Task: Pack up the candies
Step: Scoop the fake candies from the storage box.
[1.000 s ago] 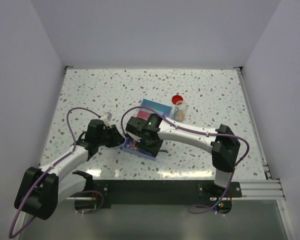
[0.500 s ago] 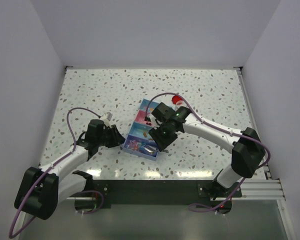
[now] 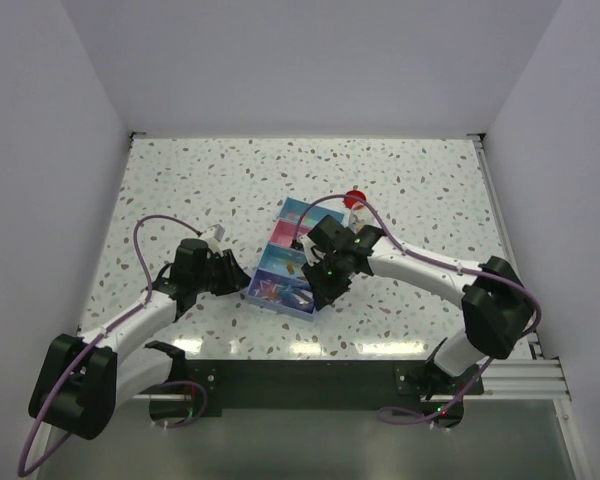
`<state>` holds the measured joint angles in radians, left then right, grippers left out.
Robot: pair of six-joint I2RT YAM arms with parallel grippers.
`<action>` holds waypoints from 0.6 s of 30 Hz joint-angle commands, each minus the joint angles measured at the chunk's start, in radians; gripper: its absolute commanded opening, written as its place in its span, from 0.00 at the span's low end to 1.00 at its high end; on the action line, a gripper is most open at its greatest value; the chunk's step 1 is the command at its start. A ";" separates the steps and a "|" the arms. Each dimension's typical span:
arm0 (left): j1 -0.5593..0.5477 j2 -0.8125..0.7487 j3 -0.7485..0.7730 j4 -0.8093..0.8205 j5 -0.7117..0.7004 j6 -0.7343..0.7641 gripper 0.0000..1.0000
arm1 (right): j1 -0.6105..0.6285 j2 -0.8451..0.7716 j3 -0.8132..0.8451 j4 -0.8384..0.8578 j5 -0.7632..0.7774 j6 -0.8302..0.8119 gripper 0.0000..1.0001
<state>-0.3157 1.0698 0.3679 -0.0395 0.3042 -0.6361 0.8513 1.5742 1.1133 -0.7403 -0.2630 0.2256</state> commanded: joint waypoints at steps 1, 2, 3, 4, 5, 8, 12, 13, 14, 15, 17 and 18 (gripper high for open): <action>-0.008 -0.010 0.003 0.012 0.035 -0.002 0.38 | -0.001 -0.056 0.028 0.023 0.005 0.012 0.12; -0.008 -0.011 0.003 0.012 0.035 -0.004 0.38 | -0.003 -0.057 0.054 0.006 0.016 -0.006 0.08; -0.008 -0.010 0.003 0.012 0.035 -0.002 0.38 | -0.001 -0.056 0.071 -0.014 0.025 -0.018 0.00; -0.008 -0.013 0.005 0.012 0.035 -0.004 0.38 | 0.000 -0.052 0.089 -0.063 0.045 -0.029 0.00; -0.008 -0.013 0.006 0.013 0.036 -0.002 0.38 | 0.000 -0.046 0.129 -0.092 0.057 -0.041 0.00; -0.008 -0.008 0.008 0.018 0.038 -0.002 0.38 | 0.026 -0.010 0.209 -0.206 0.132 -0.097 0.00; -0.008 -0.002 0.012 0.020 0.041 0.000 0.37 | 0.092 0.069 0.315 -0.346 0.211 -0.169 0.00; -0.008 -0.001 0.012 0.020 0.041 0.001 0.37 | 0.118 0.104 0.335 -0.394 0.225 -0.180 0.00; -0.008 -0.001 0.012 0.020 0.042 0.003 0.37 | 0.130 0.121 0.374 -0.419 0.252 -0.196 0.00; -0.008 0.001 0.014 0.021 0.044 0.001 0.37 | 0.143 0.138 0.394 -0.470 0.260 -0.203 0.00; -0.008 0.002 0.016 0.020 0.042 0.004 0.37 | 0.170 0.185 0.447 -0.514 0.294 -0.215 0.00; -0.008 0.001 0.016 0.020 0.042 0.004 0.37 | 0.176 0.199 0.463 -0.534 0.335 -0.219 0.00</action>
<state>-0.3168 1.0695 0.3679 -0.0395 0.3283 -0.6357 1.0000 1.7397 1.5047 -1.1252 -0.0353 0.0586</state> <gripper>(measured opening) 0.374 0.128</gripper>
